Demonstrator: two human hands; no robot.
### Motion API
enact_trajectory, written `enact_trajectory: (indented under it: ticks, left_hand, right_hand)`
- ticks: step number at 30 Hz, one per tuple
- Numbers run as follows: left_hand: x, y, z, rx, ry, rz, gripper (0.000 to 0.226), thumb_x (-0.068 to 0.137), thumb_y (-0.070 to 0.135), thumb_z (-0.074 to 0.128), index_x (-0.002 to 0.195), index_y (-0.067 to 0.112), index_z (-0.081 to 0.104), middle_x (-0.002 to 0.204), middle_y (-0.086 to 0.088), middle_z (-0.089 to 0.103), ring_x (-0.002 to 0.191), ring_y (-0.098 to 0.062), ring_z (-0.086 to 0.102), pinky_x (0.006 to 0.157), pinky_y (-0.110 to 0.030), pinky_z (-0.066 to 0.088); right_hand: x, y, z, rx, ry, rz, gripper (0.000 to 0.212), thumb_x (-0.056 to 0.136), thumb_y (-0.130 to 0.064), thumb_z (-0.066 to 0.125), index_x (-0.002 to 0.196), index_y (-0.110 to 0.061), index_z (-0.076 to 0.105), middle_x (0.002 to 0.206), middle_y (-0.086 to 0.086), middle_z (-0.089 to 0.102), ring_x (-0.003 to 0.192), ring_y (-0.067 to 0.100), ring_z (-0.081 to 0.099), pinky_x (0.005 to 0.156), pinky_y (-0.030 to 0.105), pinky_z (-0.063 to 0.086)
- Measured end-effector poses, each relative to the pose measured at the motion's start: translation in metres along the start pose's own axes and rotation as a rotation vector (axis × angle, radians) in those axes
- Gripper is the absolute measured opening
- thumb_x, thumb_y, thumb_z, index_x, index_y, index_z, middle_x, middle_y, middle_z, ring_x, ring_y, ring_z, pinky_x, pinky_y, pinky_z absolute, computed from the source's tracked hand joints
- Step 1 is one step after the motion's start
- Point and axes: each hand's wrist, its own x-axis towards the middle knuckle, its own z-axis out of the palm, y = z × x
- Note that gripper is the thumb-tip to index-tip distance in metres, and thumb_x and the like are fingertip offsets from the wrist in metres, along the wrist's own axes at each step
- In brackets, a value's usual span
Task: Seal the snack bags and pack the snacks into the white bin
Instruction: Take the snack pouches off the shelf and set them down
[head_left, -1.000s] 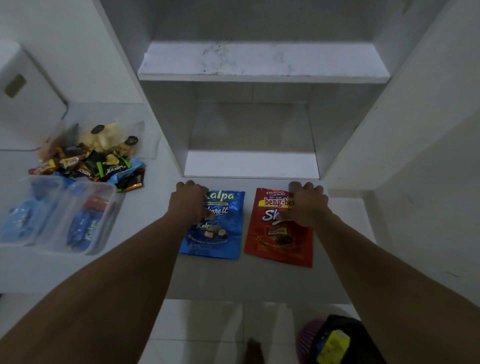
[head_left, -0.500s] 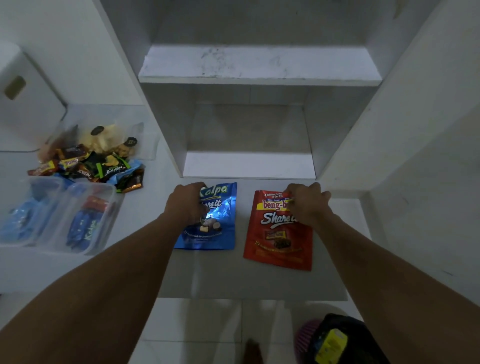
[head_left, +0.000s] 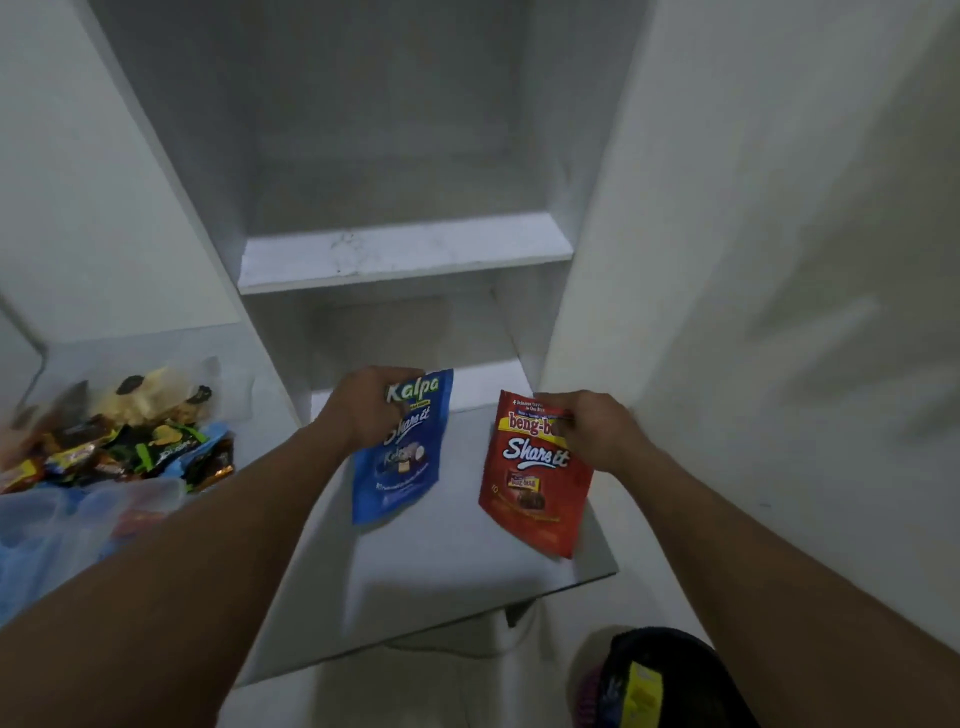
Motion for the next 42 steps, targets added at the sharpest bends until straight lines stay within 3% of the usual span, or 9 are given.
enact_trajectory:
  ticks: [4, 8, 11, 16, 23, 26, 33, 38, 42]
  left_hand:
    - [-0.007, 0.044, 0.001, -0.006, -0.03, 0.119, 0.052, 0.085, 0.002, 0.068, 0.131, 0.025, 0.062, 0.112, -0.004, 0.071, 0.092, -0.018, 0.067, 0.078, -0.023, 0.051]
    - [-0.023, 0.092, 0.019, -0.067, -0.113, 0.246, 0.051, 0.087, 0.001, 0.067, 0.133, 0.023, 0.061, 0.111, -0.004, 0.071, 0.084, -0.012, 0.065, 0.065, -0.014, 0.048]
    - [-0.04, 0.128, 0.043, -0.082, -0.17, 0.353, 0.05, 0.088, 0.003, 0.067, 0.134, 0.023, 0.06, 0.115, -0.004, 0.07, 0.091, -0.017, 0.067, 0.079, -0.021, 0.051]
    - [-0.067, 0.181, 0.111, -0.098, -0.266, 0.467, 0.05, 0.088, 0.007, 0.067, 0.134, 0.025, 0.06, 0.122, 0.0, 0.068, 0.1, -0.013, 0.064, 0.085, -0.02, 0.047]
    - [-0.108, 0.222, 0.232, -0.113, -0.35, 0.558, 0.049, 0.09, 0.011, 0.063, 0.136, 0.028, 0.058, 0.128, 0.002, 0.066, 0.106, -0.01, 0.063, 0.088, -0.015, 0.045]
    - [-0.119, 0.222, 0.292, -0.112, -0.374, 0.575, 0.05, 0.09, 0.01, 0.06, 0.136, 0.03, 0.058, 0.126, 0.004, 0.068, 0.103, -0.008, 0.065, 0.086, -0.014, 0.047]
    - [-0.119, 0.169, 0.438, -0.016, -0.377, 0.505, 0.049, 0.09, 0.017, 0.06, 0.136, 0.033, 0.057, 0.111, -0.007, 0.073, 0.094, -0.021, 0.07, 0.085, -0.036, 0.059]
    - [-0.115, 0.114, 0.535, 0.029, -0.398, 0.43, 0.045, 0.094, 0.022, 0.058, 0.139, 0.029, 0.055, 0.117, -0.006, 0.072, 0.097, -0.021, 0.069, 0.08, -0.025, 0.053]
    - [-0.118, 0.076, 0.596, 0.128, -0.406, 0.378, 0.049, 0.096, 0.014, 0.053, 0.141, 0.031, 0.051, 0.118, -0.008, 0.071, 0.102, -0.026, 0.067, 0.089, -0.034, 0.054]
  right_hand:
    - [-0.056, 0.013, -0.024, -0.025, 0.137, 0.125, 0.047, 0.097, -0.019, 0.052, 0.141, -0.034, 0.052, 0.135, 0.004, 0.063, 0.119, 0.027, 0.061, 0.095, 0.033, 0.049]
    - [-0.119, 0.034, -0.038, -0.036, 0.255, 0.257, 0.05, 0.095, -0.018, 0.052, 0.142, -0.037, 0.051, 0.135, 0.003, 0.062, 0.119, 0.027, 0.059, 0.093, 0.032, 0.047]
    - [-0.167, 0.053, -0.041, -0.041, 0.333, 0.368, 0.051, 0.096, -0.017, 0.051, 0.142, -0.039, 0.049, 0.126, 0.005, 0.064, 0.112, 0.028, 0.061, 0.085, 0.033, 0.047]
    - [-0.243, 0.092, -0.033, -0.079, 0.409, 0.553, 0.049, 0.099, -0.018, 0.049, 0.145, -0.035, 0.046, 0.113, 0.008, 0.062, 0.104, 0.031, 0.061, 0.085, 0.038, 0.051]
    - [-0.321, 0.169, 0.006, -0.068, 0.436, 0.749, 0.051, 0.096, -0.014, 0.048, 0.144, -0.03, 0.047, 0.115, 0.011, 0.06, 0.107, 0.033, 0.06, 0.081, 0.037, 0.048]
    - [-0.334, 0.208, 0.032, -0.039, 0.436, 0.793, 0.052, 0.093, -0.014, 0.053, 0.143, -0.028, 0.048, 0.112, 0.012, 0.059, 0.105, 0.035, 0.06, 0.081, 0.037, 0.048]
    - [-0.33, 0.305, 0.125, 0.033, 0.352, 0.822, 0.056, 0.089, -0.017, 0.062, 0.143, -0.023, 0.047, 0.111, 0.013, 0.059, 0.103, 0.035, 0.061, 0.082, 0.041, 0.052]
    - [-0.311, 0.366, 0.203, 0.129, 0.323, 0.809, 0.051, 0.092, -0.018, 0.055, 0.142, -0.022, 0.048, 0.114, 0.014, 0.061, 0.103, 0.036, 0.061, 0.086, 0.041, 0.053]
    - [-0.3, 0.398, 0.261, 0.125, 0.284, 0.811, 0.051, 0.088, -0.019, 0.064, 0.137, -0.022, 0.051, 0.109, 0.011, 0.062, 0.1, 0.031, 0.062, 0.079, 0.034, 0.048]
